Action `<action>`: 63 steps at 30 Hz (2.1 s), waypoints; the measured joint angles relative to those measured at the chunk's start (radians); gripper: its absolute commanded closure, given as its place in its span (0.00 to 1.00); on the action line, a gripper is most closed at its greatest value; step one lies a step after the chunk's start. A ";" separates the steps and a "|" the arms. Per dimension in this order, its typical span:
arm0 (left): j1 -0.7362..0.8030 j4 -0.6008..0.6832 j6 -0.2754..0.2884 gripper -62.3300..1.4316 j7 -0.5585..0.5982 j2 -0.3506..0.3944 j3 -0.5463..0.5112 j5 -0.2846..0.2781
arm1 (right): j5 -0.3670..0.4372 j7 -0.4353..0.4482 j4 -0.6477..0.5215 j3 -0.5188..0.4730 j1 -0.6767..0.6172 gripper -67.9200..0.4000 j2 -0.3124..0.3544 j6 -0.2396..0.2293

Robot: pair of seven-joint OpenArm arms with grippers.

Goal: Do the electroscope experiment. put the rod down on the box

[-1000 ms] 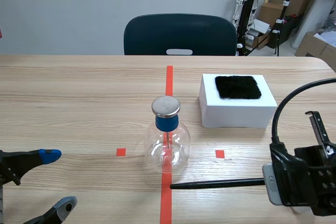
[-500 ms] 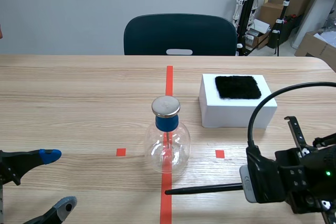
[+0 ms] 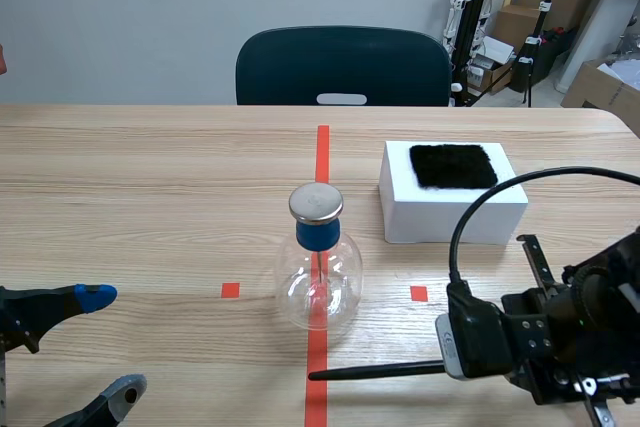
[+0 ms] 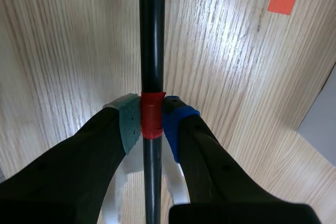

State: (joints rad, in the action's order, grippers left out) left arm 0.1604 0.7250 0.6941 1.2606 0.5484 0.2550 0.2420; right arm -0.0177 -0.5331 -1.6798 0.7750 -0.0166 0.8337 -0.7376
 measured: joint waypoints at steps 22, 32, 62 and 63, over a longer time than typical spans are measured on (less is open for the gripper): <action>0.000 0.000 0.000 0.00 0.000 0.000 0.000 0.000 | 0.072 -0.101 0.023 0.155 0.105 0.94 0.006 0.000; 0.000 0.000 0.000 0.00 0.000 0.000 0.000 0.000 | 0.079 -0.101 0.044 0.155 0.105 0.94 0.006 0.000; 0.000 0.000 0.000 0.00 0.000 0.000 0.000 0.000 | 0.082 -0.105 0.044 0.155 0.104 0.13 -0.003 0.068; 0.000 0.000 0.000 0.00 0.000 0.000 0.000 0.000 | 0.082 -0.105 0.044 0.155 0.104 0.10 -0.003 0.068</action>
State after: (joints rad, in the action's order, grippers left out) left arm 0.1604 0.7250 0.6941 1.2606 0.5484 0.2550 0.2420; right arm 0.0647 -0.6380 -1.6360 0.9298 0.0875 0.8310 -0.6693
